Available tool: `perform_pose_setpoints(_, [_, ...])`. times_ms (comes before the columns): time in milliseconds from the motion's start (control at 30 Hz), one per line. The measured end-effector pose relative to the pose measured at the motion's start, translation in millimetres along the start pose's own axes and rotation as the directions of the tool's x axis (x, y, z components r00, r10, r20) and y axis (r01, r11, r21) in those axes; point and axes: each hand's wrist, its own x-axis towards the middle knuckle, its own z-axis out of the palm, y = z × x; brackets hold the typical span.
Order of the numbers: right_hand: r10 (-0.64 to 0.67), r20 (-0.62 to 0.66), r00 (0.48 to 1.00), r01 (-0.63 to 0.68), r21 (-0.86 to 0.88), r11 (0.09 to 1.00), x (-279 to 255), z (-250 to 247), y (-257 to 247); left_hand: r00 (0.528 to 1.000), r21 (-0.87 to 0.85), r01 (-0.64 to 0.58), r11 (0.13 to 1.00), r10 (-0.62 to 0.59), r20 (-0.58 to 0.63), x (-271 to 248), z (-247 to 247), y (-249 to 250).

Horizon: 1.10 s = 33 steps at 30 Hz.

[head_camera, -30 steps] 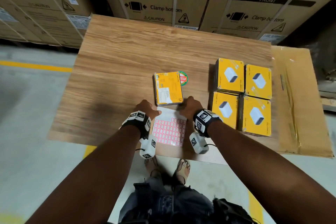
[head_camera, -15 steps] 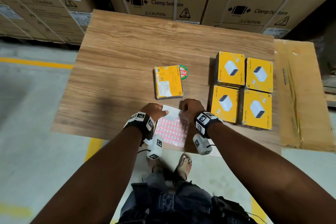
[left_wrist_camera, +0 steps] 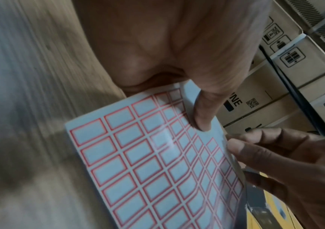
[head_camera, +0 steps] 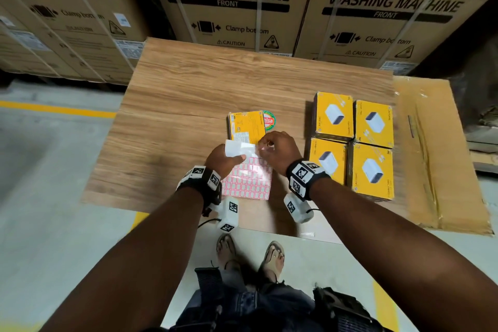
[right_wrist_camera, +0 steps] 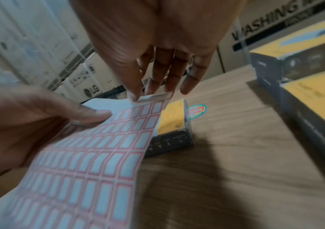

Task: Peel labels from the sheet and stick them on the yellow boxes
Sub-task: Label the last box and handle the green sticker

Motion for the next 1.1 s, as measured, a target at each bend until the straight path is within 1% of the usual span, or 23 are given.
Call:
perform_pose_setpoints(100, [-0.106, 0.067, 0.992, 0.112, -0.091, 0.989, -2.4, 4.4, -4.4, 1.000, -0.005, -0.010, 1.000, 0.010, -0.022, 0.0, -4.0, 5.2])
perform_pose_setpoints(167, [-0.135, 0.129, 0.982, 0.156, -0.167, 0.974, -3.8, 5.0, -7.0, 1.000, -0.047, 0.006, 0.999, -0.007, -0.009, 0.8, -6.4, 5.2])
perform_pose_setpoints(267, [-0.150, 0.146, 0.978, 0.177, -0.198, 0.964, -4.3, 3.5, -11.3, 0.999, -0.079, 0.033, 0.996, -0.033, 0.010, 0.4, -9.7, 5.5])
perform_pose_setpoints(333, [-0.148, 0.148, 0.978, 0.176, -0.196, 0.965, -5.0, 3.8, -13.6, 0.999, -0.102, 0.034, 0.994, -0.032, 0.027, -2.2, -11.4, 6.7])
perform_pose_setpoints(433, [-0.137, 0.141, 0.980, 0.162, -0.180, 0.970, -6.6, 5.2, -16.5, 0.999, -0.098, 0.005, 0.995, 0.000, 0.047, -4.0, -11.6, 5.2])
perform_pose_setpoints(767, [-0.066, 0.187, 0.980, 0.091, -0.128, 0.988, -4.6, 9.2, -19.5, 0.999, 0.011, -0.048, 0.999, 0.047, 0.015, -4.5, -6.6, 1.1])
perform_pose_setpoints(867, [-0.049, 0.184, 0.982, 0.076, -0.143, 0.987, -2.1, 10.0, -15.6, 0.996, 0.047, -0.093, 0.995, 0.092, 0.021, -5.3, -5.0, 3.4])
perform_pose_setpoints(967, [-0.035, 0.155, 0.987, 0.054, -0.117, 0.992, -1.8, 9.1, -14.5, 0.994, 0.026, -0.105, 0.994, 0.104, 0.024, -4.9, -4.3, 3.5])
perform_pose_setpoints(1100, [-0.031, 0.155, 0.987, 0.049, -0.116, 0.992, -1.2, 9.3, -14.9, 0.992, 0.071, -0.125, 0.990, 0.124, 0.019, -3.8, -3.1, 3.4])
